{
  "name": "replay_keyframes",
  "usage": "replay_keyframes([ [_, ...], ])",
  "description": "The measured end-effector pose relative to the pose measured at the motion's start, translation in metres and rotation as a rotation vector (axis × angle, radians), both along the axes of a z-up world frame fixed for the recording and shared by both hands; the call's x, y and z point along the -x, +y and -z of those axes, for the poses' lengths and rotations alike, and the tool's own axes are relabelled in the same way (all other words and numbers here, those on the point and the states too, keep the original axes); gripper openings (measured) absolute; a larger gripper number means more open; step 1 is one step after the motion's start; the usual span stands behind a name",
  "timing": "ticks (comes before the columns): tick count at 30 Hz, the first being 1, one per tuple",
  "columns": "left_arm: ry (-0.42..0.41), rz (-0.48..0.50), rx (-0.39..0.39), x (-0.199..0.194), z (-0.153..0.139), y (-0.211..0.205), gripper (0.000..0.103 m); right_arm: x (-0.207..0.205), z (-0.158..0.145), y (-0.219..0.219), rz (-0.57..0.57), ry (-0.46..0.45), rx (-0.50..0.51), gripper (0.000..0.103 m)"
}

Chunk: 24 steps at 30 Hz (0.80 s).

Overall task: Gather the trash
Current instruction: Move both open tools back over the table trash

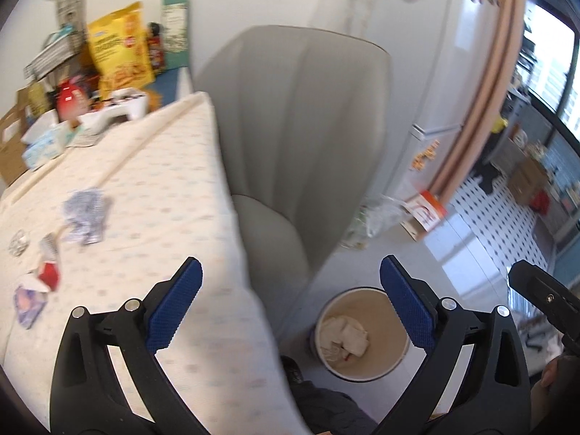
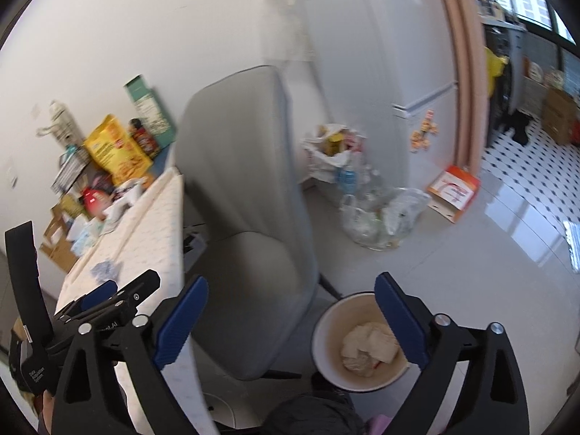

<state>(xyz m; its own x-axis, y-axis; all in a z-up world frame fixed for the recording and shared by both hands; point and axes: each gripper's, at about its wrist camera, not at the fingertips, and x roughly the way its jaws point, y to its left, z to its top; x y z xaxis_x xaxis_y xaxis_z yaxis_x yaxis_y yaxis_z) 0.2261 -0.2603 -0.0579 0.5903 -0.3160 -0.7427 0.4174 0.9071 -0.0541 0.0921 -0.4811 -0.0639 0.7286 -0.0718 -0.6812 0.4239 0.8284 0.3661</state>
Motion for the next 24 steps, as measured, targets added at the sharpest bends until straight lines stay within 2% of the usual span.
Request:
replay_keyframes([
  [14,-0.058,-0.179,0.038,-0.003,-0.031,0.125,0.098,-0.045,-0.038,0.110,-0.202,-0.061,0.034,0.096],
  [24,-0.062,-0.299,0.047,0.000,-0.032,0.197,0.098,-0.064,-0.048,0.179,-0.337,-0.076,0.051,0.095],
])
